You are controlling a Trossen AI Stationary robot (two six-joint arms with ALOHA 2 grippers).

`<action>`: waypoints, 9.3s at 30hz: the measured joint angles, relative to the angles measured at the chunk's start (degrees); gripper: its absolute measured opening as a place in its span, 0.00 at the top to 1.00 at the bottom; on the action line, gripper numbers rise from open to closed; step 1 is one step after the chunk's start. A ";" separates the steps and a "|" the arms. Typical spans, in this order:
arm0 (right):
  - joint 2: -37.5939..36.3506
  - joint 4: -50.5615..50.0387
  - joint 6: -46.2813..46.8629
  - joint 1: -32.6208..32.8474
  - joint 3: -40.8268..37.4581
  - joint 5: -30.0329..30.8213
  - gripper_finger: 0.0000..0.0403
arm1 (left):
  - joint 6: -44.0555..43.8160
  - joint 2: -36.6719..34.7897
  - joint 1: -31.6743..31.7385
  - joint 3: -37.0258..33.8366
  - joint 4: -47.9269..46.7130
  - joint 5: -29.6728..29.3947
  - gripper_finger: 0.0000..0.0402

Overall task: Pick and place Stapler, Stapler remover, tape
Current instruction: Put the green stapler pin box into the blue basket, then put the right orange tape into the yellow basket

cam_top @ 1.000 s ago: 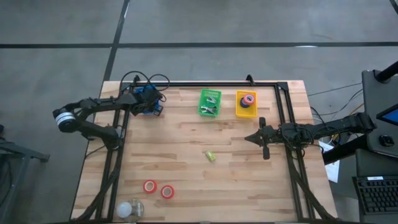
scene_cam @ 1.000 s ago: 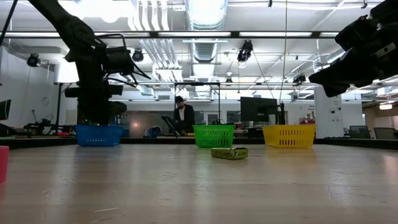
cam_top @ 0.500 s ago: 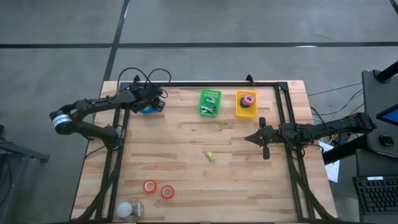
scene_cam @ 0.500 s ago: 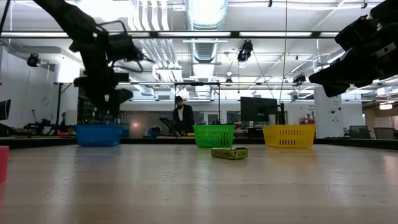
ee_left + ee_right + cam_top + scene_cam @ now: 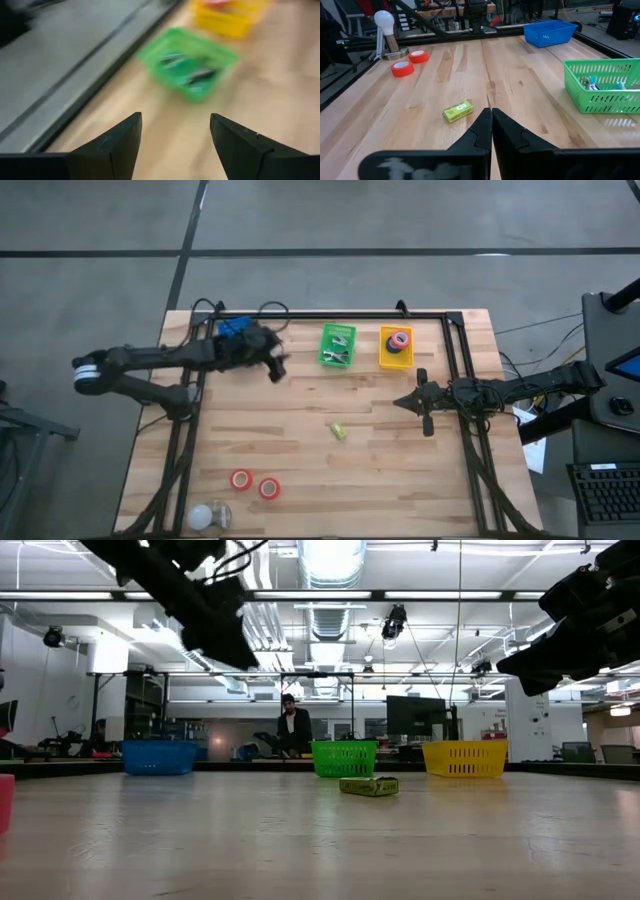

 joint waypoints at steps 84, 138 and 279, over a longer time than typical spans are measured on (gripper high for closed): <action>0.02 0.00 0.00 0.00 0.00 0.00 0.98 | 17.33 50.65 -22.44 35.43 -16.52 12.73 0.73; 0.01 0.00 0.00 0.01 -0.01 -0.01 0.98 | -11.02 4.13 24.47 -4.35 -15.92 -1.95 0.40; 4.97 16.06 34.92 0.01 -0.02 6.29 0.74 | 4.25 36.98 -30.22 23.38 16.59 -26.61 0.88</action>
